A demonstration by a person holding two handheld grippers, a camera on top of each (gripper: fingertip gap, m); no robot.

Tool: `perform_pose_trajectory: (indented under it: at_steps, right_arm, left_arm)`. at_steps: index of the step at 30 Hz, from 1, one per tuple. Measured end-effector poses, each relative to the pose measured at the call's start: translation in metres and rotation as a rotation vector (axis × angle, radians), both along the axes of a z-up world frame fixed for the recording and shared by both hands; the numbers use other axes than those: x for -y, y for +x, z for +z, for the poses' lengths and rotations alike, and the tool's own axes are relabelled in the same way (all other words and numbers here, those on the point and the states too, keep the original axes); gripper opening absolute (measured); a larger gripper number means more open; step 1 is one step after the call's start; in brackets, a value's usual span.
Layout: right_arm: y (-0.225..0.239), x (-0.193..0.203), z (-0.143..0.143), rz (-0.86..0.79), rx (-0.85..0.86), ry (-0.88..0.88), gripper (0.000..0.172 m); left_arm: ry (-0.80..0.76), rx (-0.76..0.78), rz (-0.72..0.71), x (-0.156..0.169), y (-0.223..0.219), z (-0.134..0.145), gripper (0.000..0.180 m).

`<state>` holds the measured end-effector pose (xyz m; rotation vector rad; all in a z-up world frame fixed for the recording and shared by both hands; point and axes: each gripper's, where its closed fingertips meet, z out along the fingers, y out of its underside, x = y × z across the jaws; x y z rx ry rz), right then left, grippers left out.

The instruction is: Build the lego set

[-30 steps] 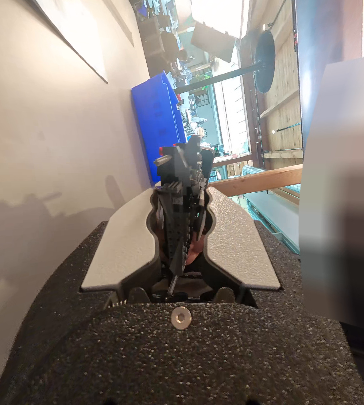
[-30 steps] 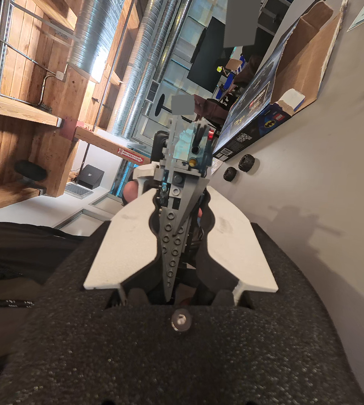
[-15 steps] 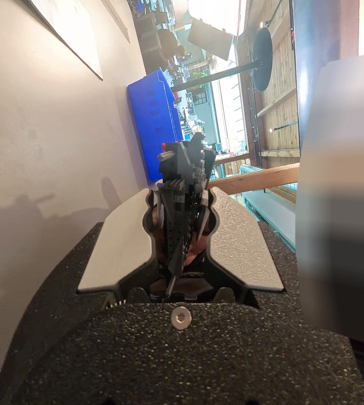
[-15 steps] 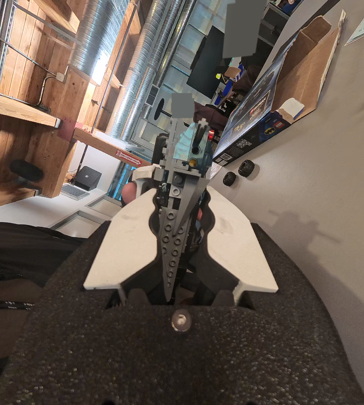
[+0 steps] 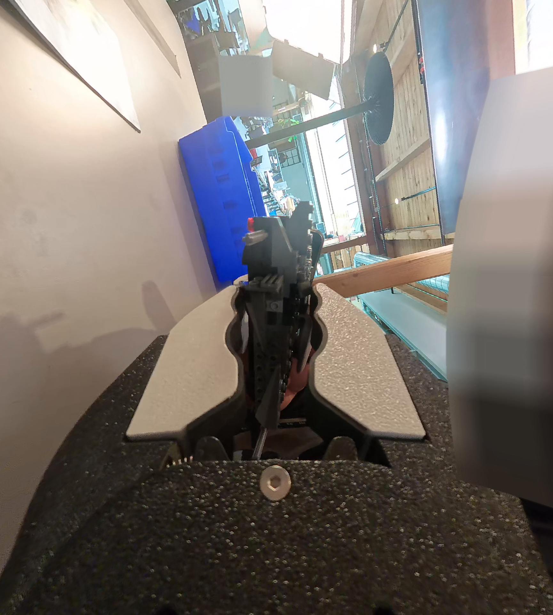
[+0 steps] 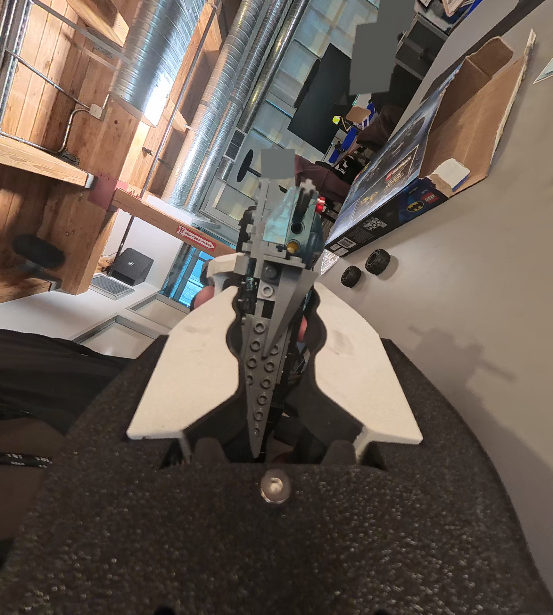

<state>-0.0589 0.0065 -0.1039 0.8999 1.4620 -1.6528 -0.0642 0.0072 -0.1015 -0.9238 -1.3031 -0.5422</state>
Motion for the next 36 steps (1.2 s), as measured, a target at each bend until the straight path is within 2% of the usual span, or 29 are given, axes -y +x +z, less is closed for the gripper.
perform_pose_trajectory:
  at_steps: [36]
  right_arm:
    - [0.0076,0.0017,0.0029,0.062,-0.065,0.020,0.034]
  left_arm:
    - [0.051,-0.004,-0.051,0.0013,0.0059,0.0044,0.037]
